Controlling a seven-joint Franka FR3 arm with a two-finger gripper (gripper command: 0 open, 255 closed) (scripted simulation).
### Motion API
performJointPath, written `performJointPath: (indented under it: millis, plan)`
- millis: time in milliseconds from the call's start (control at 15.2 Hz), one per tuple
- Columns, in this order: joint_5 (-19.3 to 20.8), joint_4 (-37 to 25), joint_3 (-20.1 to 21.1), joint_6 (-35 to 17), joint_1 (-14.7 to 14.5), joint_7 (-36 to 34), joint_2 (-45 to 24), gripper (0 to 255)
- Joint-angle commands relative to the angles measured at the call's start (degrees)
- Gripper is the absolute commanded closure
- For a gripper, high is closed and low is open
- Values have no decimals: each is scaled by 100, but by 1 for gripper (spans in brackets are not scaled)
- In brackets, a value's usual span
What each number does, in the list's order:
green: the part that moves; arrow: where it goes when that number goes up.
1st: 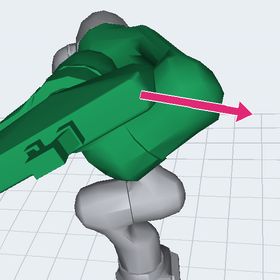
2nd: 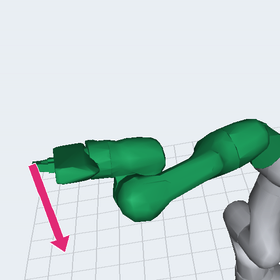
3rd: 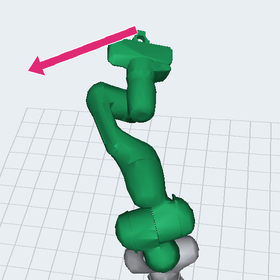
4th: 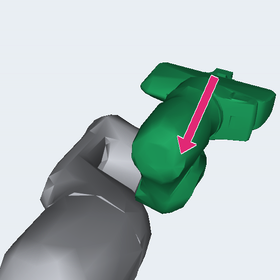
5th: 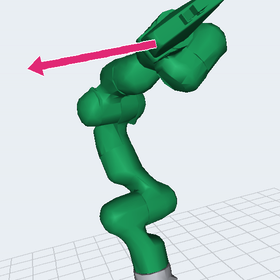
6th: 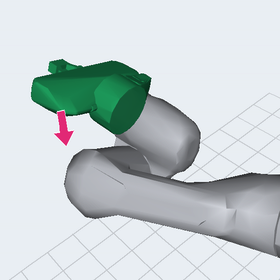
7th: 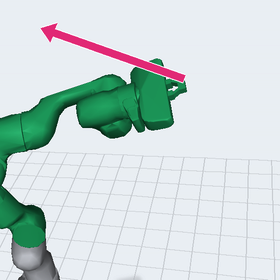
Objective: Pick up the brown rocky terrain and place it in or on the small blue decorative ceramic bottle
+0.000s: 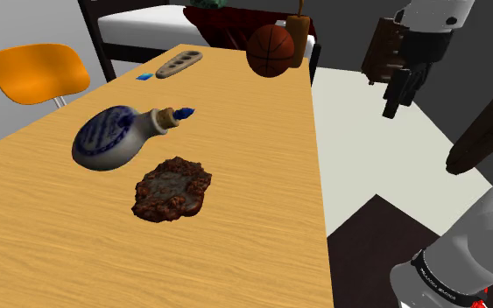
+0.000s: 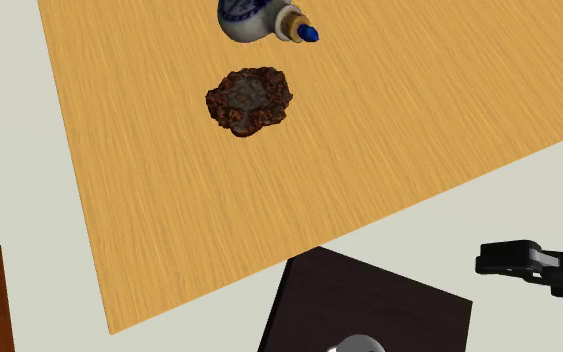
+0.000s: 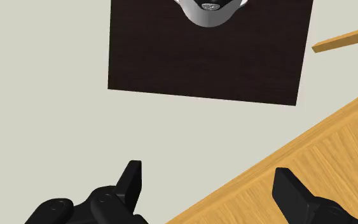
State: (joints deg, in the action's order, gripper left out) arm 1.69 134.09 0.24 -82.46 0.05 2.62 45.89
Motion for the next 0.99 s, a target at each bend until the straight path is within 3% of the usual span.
performJointPath:
  millis: [0, 462, 924]
  plan:
    - [0, 0, 0, 0, 0, 0, 0, 0]
    - [-1267, 1096, 377, -1025, -106, -1118, 443, 0]
    - [-2658, 1892, 974, -2406, -383, -2094, 491, 0]
